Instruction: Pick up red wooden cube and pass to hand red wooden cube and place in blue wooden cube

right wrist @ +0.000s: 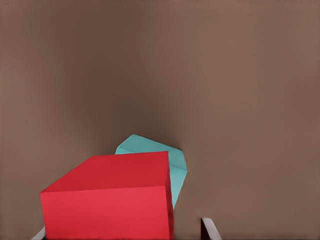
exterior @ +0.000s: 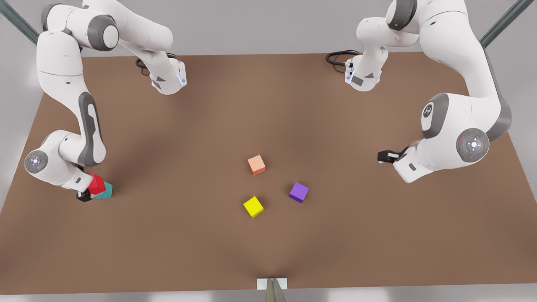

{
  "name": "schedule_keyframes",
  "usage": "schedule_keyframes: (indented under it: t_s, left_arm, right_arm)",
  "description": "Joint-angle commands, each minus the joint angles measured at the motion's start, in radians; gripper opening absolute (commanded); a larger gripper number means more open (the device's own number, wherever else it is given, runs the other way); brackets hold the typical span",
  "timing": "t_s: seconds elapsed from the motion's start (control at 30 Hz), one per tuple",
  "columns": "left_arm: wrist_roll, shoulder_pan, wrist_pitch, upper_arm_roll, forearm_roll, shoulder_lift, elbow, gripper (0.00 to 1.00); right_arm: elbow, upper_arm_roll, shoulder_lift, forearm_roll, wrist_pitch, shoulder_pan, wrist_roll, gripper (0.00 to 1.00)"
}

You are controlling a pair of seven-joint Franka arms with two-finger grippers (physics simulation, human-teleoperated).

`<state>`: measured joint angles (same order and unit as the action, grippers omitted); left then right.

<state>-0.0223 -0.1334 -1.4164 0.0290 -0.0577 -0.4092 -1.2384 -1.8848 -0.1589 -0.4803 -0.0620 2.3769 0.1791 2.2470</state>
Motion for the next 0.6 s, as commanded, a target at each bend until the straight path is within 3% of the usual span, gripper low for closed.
schedule_keyframes:
  t_s: [0.0,0.23,0.27,0.33,0.37,0.43,0.47,0.57]
  left_arm:
    - [0.007,0.000,-0.002,0.000,-0.002,0.001,0.000,1.00]
    - [0.007,0.000,-0.002,0.000,-0.002,0.001,0.000,1.00]
    - [0.007,0.000,-0.002,0.000,-0.002,0.001,0.000,1.00]
    - [0.007,0.000,-0.002,0.000,-0.002,0.001,0.000,1.00]
    - [0.007,0.000,-0.002,0.000,-0.001,0.001,0.000,1.00]
    - [0.007,0.000,-0.002,0.000,-0.002,0.001,0.000,1.00]
    - [0.007,0.000,-0.002,0.000,-0.002,0.001,0.000,1.00]
    - [0.007,-0.002,-0.002,0.000,-0.002,0.001,0.000,1.00]
  right_arm:
    - [0.016,0.001,0.008,0.019,-0.102,-0.003,-0.075,1.00]
    - [0.213,0.004,0.049,0.054,-0.530,-0.003,-0.081,1.00]
    - [0.279,0.005,0.045,0.057,-0.616,-0.015,-0.234,1.00]
    - [0.349,0.007,0.029,0.112,-0.806,-0.038,-0.867,1.00]
    - [0.372,0.007,0.029,0.133,-0.806,-0.082,-1.357,1.00]
    - [0.486,0.002,-0.017,0.067,-0.797,-0.208,-2.016,1.00]
    - [0.530,0.002,-0.030,0.060,-0.806,-0.276,-2.218,1.00]
    - [0.535,0.009,0.164,0.079,-0.903,-0.343,-2.293,1.00]
